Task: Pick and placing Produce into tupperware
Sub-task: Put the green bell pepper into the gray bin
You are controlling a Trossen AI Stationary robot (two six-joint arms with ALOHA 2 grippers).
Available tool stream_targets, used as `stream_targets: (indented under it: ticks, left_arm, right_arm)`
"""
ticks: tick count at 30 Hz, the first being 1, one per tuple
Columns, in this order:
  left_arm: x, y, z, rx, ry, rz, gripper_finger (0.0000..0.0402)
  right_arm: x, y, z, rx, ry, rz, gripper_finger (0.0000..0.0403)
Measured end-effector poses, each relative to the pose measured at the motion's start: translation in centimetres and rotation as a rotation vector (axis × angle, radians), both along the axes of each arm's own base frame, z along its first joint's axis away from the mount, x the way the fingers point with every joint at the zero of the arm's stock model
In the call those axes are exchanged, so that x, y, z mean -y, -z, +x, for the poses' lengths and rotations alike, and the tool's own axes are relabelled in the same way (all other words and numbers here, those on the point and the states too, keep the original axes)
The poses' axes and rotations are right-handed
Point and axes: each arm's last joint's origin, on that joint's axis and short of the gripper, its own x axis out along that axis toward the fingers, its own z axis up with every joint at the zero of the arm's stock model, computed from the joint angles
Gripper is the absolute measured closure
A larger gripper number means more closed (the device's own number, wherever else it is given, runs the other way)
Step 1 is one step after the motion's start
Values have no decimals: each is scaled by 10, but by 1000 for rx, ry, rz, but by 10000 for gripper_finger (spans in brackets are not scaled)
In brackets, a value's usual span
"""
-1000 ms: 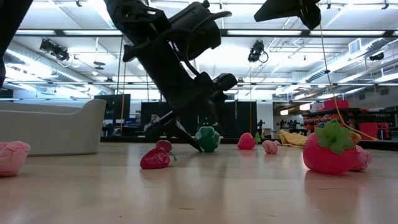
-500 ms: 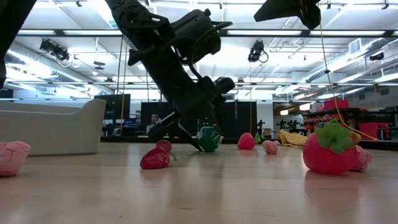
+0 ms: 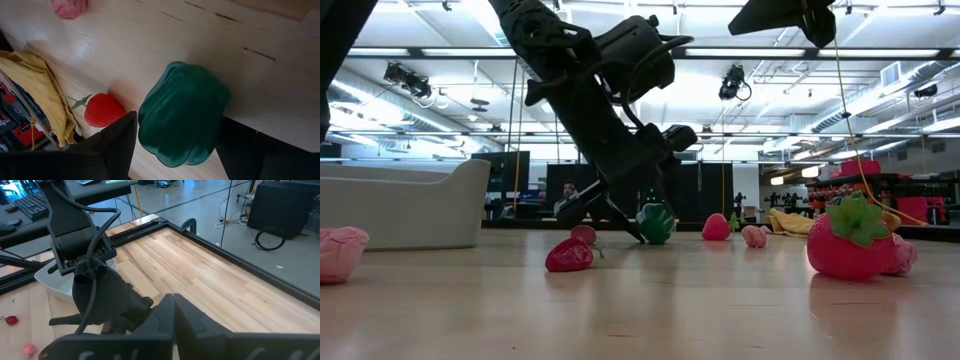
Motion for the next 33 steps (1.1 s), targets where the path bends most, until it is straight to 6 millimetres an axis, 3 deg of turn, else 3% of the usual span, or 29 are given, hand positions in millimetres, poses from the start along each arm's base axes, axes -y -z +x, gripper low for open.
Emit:
stream_targets:
  ticks: [10, 16, 26, 33]
  left_arm:
    - [1, 1, -2, 75, -164, -124, 181]
    - [7, 1, -2, 87, -176, -130, 201]
    - [16, 1, -5, 126, -265, -12, 185]
    - [15, -3, -7, 222, -417, 177, 204]
  right_arm:
    - [0, 1, -1, -14, -1, -4, 398]
    - [0, 1, -1, -15, -1, -5, 398]
    - [0, 2, -1, -18, 0, -4, 398]
    - [1, 3, -2, -31, 3, -3, 398]
